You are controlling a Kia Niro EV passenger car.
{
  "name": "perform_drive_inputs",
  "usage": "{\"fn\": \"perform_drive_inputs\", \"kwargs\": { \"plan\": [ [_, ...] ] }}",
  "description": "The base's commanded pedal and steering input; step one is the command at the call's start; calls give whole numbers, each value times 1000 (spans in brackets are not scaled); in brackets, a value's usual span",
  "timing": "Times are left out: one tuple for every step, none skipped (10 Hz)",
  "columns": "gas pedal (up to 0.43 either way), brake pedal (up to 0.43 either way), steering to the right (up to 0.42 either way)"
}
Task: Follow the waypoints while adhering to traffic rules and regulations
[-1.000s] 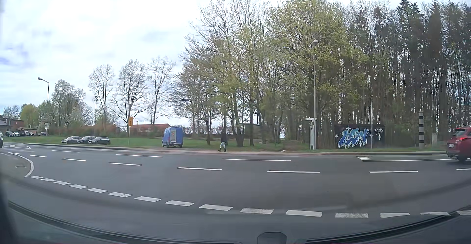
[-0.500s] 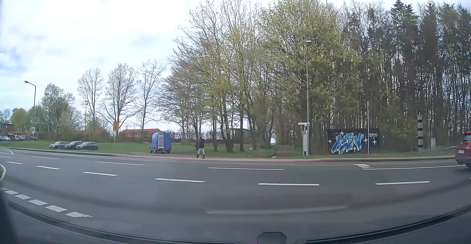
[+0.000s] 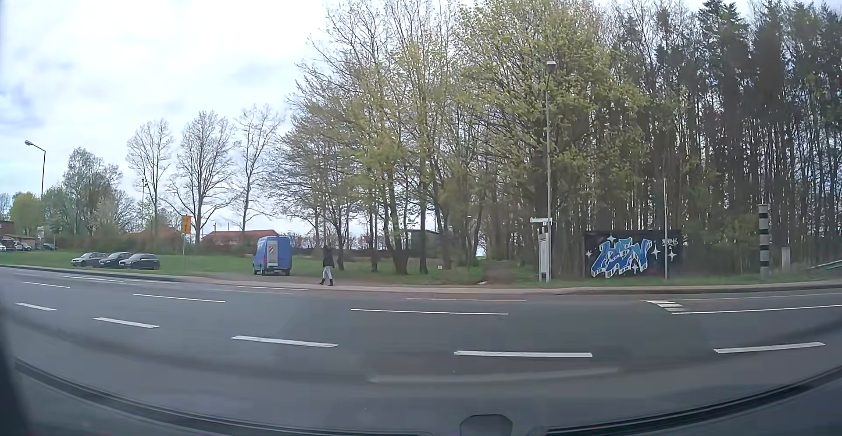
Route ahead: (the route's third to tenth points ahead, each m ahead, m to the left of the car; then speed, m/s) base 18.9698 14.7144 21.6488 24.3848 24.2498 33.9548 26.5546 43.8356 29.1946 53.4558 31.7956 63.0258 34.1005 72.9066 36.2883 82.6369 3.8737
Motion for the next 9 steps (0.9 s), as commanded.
{"fn": "perform_drive_inputs", "kwargs": {
  "plan": [
    [319, 0, -17],
    [319, 0, -28],
    [319, 0, -49],
    [311, 0, -71],
    [240, 0, -99],
    [228, 0, -127],
    [228, 0, -151],
    [228, 0, -173],
    [228, 0, -194]
  ]
}}
